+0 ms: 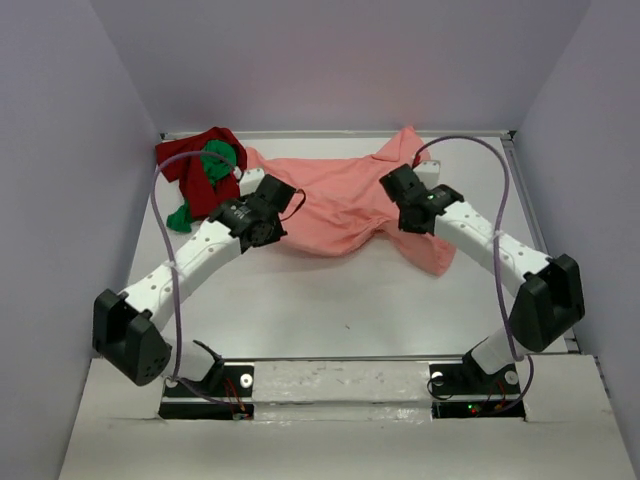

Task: Fold and stack the t-shirts
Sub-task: Flatten the tshirt out

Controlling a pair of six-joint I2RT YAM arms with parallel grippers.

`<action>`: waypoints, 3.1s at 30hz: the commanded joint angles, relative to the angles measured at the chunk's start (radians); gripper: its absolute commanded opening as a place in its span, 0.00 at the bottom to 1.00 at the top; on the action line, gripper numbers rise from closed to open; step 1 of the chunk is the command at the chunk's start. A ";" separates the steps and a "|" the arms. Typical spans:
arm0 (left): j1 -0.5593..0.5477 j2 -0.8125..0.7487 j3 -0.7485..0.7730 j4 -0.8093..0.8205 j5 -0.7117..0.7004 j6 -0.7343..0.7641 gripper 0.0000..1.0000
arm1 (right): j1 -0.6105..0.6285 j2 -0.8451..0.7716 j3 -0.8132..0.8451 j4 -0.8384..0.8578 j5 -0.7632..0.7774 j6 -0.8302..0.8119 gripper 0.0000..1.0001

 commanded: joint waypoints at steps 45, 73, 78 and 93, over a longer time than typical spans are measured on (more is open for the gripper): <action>0.283 0.273 1.289 0.174 0.017 0.659 0.00 | -0.246 0.136 1.210 0.534 -0.034 -1.114 0.00; 0.190 -0.193 0.935 0.149 -0.010 0.618 0.00 | 0.097 -0.371 0.701 0.838 0.352 -1.488 0.00; 0.160 -0.250 0.944 0.113 -0.027 0.609 0.00 | 0.157 -0.422 0.707 0.898 0.409 -1.560 0.00; 0.254 0.214 1.060 0.228 0.036 0.595 0.00 | -0.079 0.102 1.000 0.673 0.130 -1.255 0.00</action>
